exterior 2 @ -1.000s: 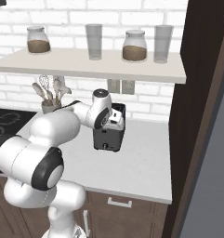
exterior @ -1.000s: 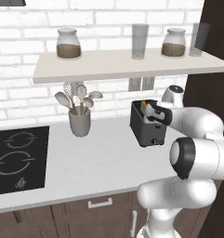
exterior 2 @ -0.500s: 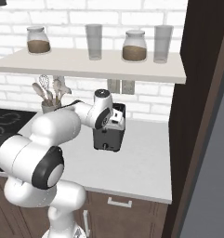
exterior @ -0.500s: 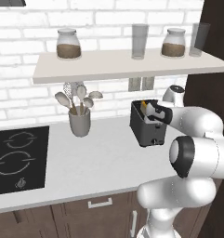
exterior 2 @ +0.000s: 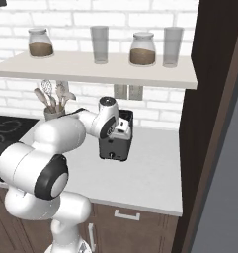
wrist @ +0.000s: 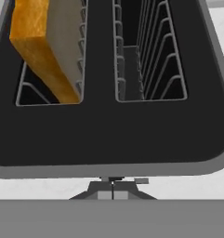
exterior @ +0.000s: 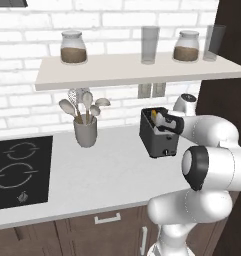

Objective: Start the toaster. Once the lever pops up, take the bread to the plate on the dining counter.

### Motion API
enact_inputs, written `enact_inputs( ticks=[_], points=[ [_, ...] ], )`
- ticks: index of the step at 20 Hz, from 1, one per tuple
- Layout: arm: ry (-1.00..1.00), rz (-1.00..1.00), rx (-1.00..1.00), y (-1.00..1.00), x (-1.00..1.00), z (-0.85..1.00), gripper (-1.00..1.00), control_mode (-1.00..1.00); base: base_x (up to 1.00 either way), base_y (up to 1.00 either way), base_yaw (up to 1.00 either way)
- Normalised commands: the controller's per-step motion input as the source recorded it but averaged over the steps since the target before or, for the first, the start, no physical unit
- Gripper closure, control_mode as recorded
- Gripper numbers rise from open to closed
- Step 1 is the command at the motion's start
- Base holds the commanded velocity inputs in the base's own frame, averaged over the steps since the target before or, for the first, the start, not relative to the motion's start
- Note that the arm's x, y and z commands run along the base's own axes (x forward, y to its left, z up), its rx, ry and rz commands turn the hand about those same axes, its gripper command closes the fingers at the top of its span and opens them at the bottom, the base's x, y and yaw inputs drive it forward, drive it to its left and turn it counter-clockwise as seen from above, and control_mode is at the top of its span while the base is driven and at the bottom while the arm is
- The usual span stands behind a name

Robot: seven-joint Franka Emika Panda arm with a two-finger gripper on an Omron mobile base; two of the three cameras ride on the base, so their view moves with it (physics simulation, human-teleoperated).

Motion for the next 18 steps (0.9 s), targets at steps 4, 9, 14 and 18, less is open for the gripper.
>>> enact_inputs(
  ticks=[4, 9, 14, 18],
  points=[
    [0.0, 0.0, 0.02, 0.21, -0.02, -0.93, 1.0, -1.0, 0.0, 0.0, 0.0],
    [0.0, 0.0, 0.01, 0.15, -0.07, -1.0, 1.0, -1.0, 0.0, 0.0, 0.0],
    [0.0, 0.0, 0.01, 0.22, -0.04, -1.0, 1.0, -1.0, 0.0, 0.0, 0.0],
    [0.0, 0.0, 0.0, 0.23, -0.13, -1.0, 1.0, -1.0, 0.0, 0.0, 0.0]
  ],
)
